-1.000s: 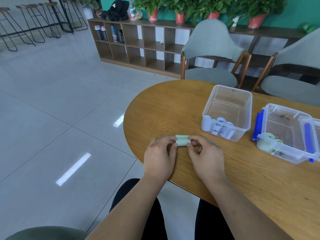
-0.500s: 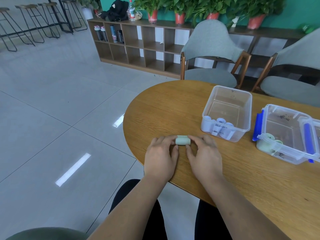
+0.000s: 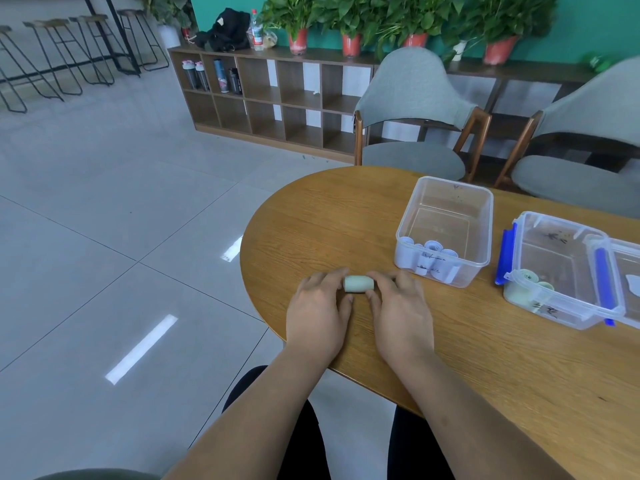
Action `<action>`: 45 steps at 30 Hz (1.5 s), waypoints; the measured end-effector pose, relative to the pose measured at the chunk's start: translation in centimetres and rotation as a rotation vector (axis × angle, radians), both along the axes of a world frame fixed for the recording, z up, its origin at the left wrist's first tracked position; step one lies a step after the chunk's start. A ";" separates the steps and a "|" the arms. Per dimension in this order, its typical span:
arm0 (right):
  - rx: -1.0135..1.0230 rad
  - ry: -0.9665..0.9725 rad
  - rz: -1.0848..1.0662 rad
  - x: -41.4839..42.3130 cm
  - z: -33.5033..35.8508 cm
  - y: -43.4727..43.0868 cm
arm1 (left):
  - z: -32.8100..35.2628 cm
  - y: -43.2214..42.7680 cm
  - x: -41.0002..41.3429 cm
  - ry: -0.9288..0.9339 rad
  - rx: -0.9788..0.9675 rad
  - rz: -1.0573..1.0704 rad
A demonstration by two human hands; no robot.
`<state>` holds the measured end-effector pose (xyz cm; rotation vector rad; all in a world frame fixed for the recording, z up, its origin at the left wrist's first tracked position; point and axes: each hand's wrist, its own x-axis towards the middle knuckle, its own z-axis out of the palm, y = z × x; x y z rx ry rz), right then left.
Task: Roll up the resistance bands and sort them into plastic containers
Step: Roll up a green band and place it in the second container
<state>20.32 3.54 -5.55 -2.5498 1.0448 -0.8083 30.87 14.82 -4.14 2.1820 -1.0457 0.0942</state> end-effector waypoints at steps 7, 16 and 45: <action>0.007 0.031 0.004 -0.1 0.2 0.1 | 0.4 -1.0 0.7 -0.090 0.060 -0.027; 0.078 -0.005 0.090 -0.8 0.7 0.0 | 1.0 -0.5 1.0 -0.167 0.124 -0.073; 0.137 -0.041 0.276 -11.7 9.3 -3.7 | 7.2 -2.0 -7.0 -0.121 0.041 -0.384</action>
